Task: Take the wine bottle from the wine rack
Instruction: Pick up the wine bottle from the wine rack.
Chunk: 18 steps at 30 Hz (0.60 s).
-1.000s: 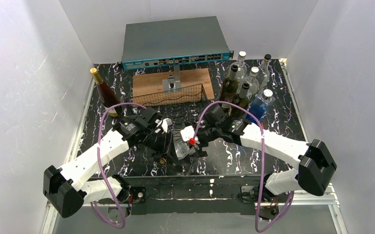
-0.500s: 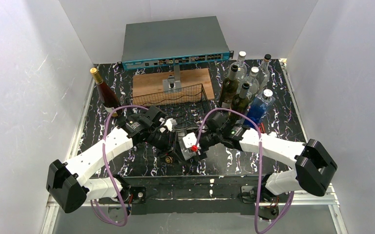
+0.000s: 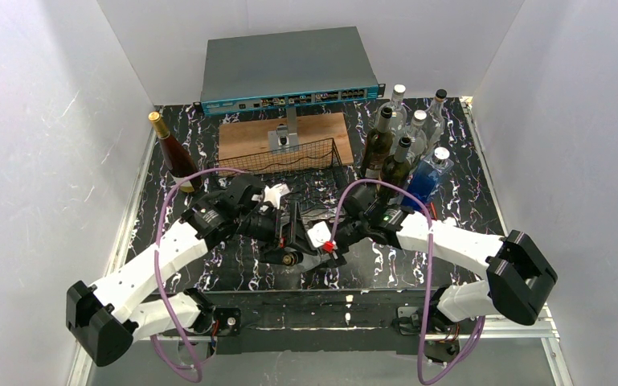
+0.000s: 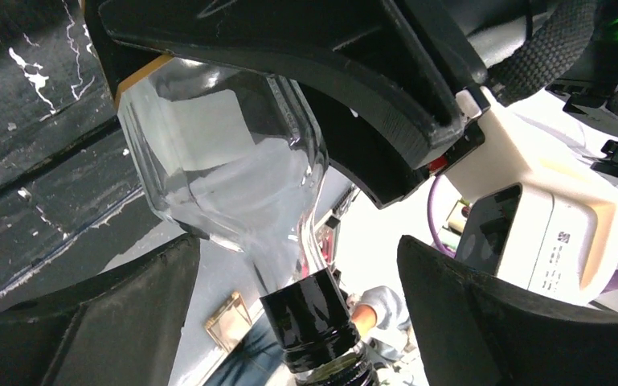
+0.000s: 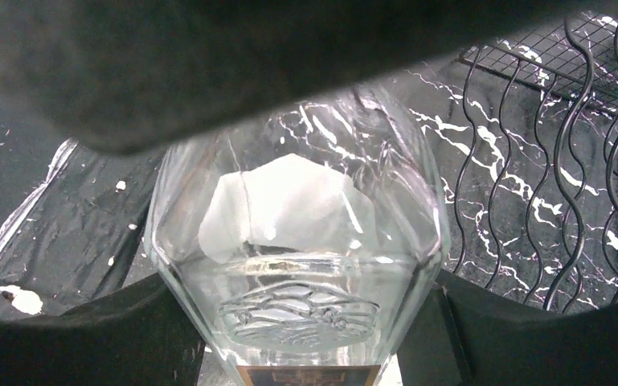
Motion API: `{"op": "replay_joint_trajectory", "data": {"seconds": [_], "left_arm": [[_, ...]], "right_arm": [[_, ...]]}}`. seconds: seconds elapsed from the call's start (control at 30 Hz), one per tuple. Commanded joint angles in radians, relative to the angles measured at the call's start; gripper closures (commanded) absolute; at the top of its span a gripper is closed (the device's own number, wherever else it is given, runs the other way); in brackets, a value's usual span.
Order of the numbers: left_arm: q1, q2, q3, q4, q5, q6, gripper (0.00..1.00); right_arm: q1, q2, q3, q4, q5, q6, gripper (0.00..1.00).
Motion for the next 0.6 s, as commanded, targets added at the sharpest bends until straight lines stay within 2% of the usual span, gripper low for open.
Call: {"op": "replay_joint_trajectory", "data": {"seconds": [0.0, 0.17, 0.33, 0.4, 0.57], "left_arm": [[0.002, -0.087, -0.03, 0.178, -0.034, 0.016, 0.05], [0.002, -0.246, -0.122, 0.325, -0.156, 0.084, 0.02], [0.002, -0.399, -0.277, 0.657, -0.239, 0.133, 0.02], [0.003, -0.42, -0.276, 0.676, -0.265, 0.199, 0.02], [0.002, -0.484, -0.269, 0.681, -0.239, 0.475, 0.02]], "right_arm": [[-0.012, -0.013, 0.002, -0.006, -0.094, 0.026, 0.85], [-0.057, -0.022, -0.005, -0.007, -0.141, 0.045, 0.86], [-0.071, -0.01, -0.013, -0.007, -0.151, 0.044, 0.86], [-0.079, -0.005, -0.015, -0.009, -0.155, 0.047, 0.86], [-0.111, -0.004, -0.016, -0.009, -0.183, 0.061, 0.86]]}}
